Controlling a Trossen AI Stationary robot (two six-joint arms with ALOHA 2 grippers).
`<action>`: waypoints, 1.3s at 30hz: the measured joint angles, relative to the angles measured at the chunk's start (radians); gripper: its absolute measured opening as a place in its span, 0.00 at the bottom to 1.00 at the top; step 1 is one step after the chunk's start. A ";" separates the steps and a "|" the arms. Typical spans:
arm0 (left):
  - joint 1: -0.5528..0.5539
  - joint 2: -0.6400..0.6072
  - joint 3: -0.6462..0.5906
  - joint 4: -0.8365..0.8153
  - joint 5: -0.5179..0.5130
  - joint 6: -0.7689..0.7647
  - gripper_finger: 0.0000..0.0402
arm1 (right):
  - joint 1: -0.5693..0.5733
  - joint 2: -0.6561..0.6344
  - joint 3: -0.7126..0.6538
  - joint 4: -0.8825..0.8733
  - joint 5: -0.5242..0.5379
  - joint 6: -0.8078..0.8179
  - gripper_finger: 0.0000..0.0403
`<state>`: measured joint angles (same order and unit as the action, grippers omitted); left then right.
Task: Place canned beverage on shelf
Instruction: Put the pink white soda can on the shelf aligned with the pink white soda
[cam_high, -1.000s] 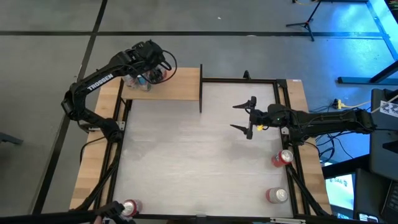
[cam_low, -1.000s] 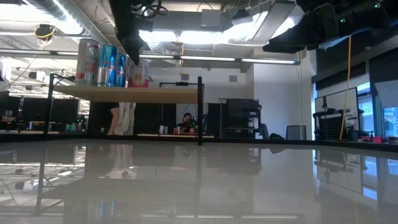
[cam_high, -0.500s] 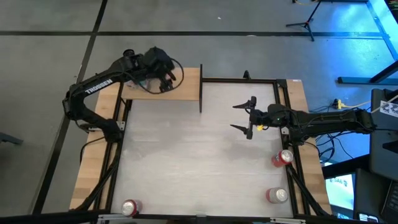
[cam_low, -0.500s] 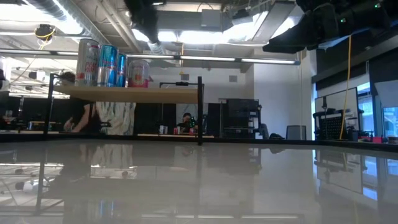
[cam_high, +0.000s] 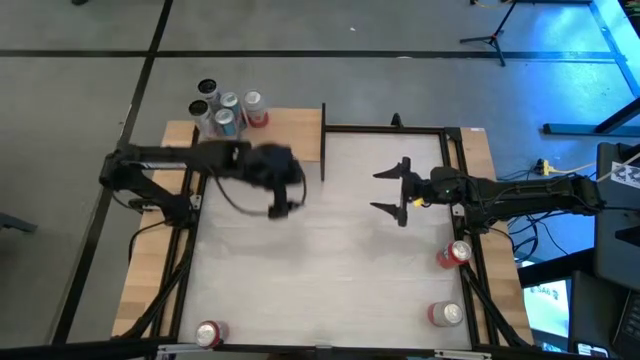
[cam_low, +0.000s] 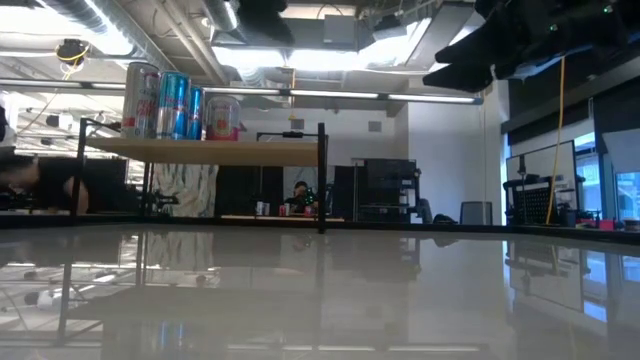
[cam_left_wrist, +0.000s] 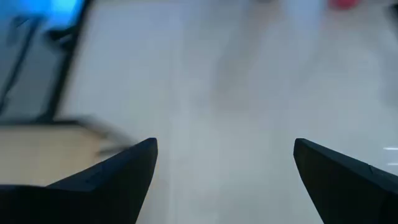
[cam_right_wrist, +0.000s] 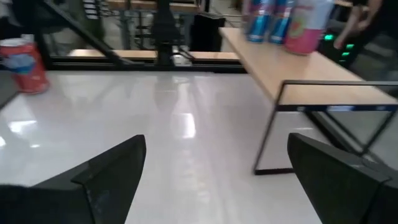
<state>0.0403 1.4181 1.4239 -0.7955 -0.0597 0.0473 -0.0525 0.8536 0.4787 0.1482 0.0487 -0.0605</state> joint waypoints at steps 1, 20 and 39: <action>-0.030 0.000 -0.037 0.058 0.012 -0.008 0.91 | 0.000 0.000 0.000 0.000 -0.020 0.001 0.96; -0.293 0.003 -0.682 1.274 0.057 -0.012 0.91 | 0.297 0.000 0.197 -0.502 0.043 0.320 0.96; -0.429 0.147 -0.606 1.505 -0.182 -0.155 0.91 | 0.971 0.367 0.655 -1.232 0.103 1.097 0.96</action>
<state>-0.3885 1.5655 0.8183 0.7097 -0.2416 -0.1078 0.9182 1.2202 1.1341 -1.0842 0.1513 1.0366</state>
